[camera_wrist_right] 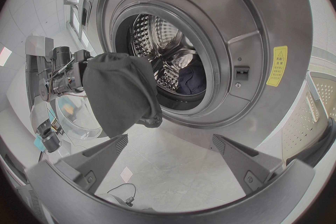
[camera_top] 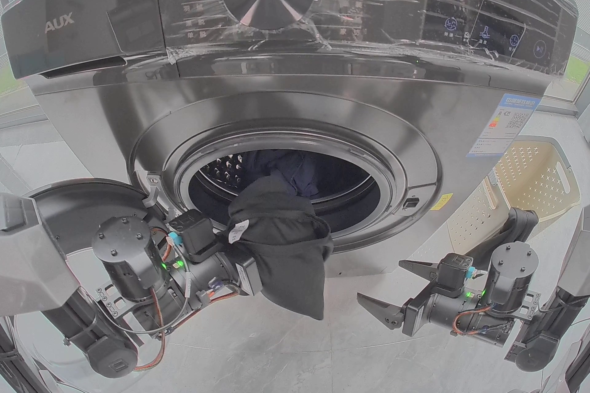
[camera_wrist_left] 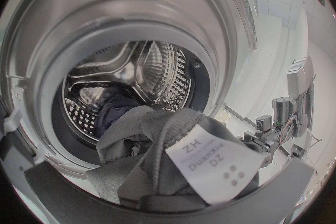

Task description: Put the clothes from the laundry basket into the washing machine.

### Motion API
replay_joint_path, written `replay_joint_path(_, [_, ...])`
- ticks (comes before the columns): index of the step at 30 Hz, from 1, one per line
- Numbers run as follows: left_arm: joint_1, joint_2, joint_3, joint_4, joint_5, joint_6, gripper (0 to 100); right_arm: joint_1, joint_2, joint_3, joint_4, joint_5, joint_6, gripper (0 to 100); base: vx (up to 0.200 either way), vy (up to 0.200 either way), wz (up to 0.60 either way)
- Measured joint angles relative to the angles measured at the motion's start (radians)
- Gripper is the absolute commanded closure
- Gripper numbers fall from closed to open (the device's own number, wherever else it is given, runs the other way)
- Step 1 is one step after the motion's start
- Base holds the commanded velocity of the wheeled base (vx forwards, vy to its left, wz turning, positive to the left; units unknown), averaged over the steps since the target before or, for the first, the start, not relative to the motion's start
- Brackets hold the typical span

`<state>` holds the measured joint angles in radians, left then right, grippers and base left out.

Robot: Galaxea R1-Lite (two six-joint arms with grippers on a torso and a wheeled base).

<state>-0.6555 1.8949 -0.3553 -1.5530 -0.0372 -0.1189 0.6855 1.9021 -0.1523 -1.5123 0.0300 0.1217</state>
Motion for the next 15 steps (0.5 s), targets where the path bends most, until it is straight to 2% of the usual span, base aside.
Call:
replay_joint_path(5, [-0.012,0.046,-0.043,0.000,-0.009,0.004,100,0.012,-0.007,0.001,0.000,-0.001,0.001,0,0.000,0.000,0.00])
replay_joint_path(15, [0.036,0.252,-0.325,0.000,-0.051,0.004,100,0.027,-0.013,0.007,0.001,-0.001,0.004,0,0.000,0.000,0.00])
